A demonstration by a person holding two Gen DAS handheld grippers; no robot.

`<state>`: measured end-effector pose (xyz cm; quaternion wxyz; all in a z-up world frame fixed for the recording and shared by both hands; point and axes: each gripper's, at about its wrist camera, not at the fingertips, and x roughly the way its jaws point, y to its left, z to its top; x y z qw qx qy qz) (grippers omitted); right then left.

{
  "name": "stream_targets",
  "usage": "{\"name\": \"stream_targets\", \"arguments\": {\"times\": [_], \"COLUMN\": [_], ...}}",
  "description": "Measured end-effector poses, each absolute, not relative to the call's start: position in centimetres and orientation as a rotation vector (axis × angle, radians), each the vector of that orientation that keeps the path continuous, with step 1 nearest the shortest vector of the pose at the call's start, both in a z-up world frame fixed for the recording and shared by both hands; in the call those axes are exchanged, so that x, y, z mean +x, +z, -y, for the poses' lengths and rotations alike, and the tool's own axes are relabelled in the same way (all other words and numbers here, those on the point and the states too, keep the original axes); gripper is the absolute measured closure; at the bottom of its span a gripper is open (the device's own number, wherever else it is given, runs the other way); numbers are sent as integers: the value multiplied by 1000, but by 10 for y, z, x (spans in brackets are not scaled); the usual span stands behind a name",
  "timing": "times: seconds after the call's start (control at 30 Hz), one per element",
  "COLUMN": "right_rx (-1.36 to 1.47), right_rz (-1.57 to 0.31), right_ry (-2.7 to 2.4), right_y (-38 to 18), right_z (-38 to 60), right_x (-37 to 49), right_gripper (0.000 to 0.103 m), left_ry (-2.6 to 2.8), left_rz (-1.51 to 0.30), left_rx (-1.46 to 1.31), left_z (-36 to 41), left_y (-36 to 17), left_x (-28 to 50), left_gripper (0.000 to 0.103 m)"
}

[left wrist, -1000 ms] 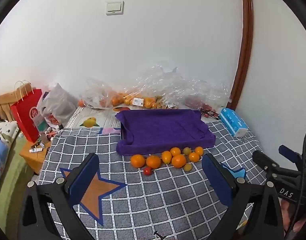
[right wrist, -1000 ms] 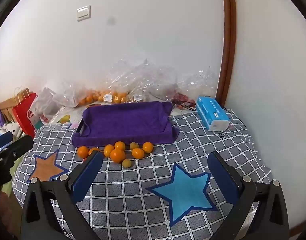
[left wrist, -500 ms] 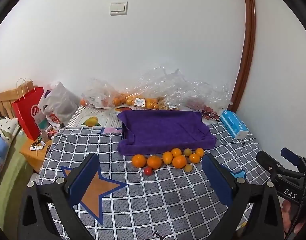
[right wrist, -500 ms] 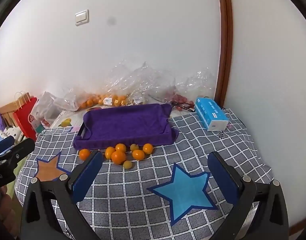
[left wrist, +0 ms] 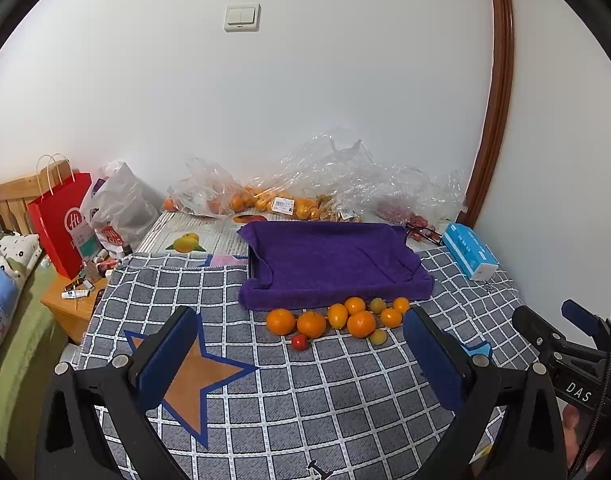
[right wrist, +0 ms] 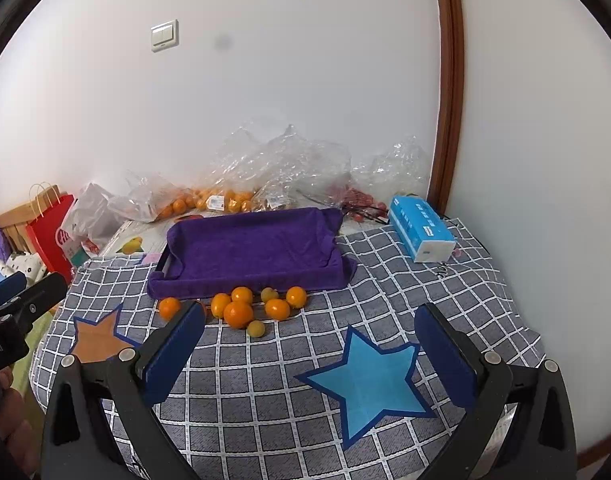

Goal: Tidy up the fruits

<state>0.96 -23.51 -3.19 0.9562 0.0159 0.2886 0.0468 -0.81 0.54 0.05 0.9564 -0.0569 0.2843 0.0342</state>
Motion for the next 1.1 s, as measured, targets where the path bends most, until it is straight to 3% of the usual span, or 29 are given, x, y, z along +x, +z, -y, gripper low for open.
{"name": "stream_targets", "arguments": {"times": [1.1], "right_rx": [27], "right_rz": [-577], "right_ry": [105], "right_y": [-33], "right_z": [230], "right_x": [3], "right_gripper": [0], "left_ry": [68], "left_rz": [-579], "left_rx": [-133], "left_z": [-9], "left_y": [-2], "left_x": [-11], "left_gripper": [0]}}
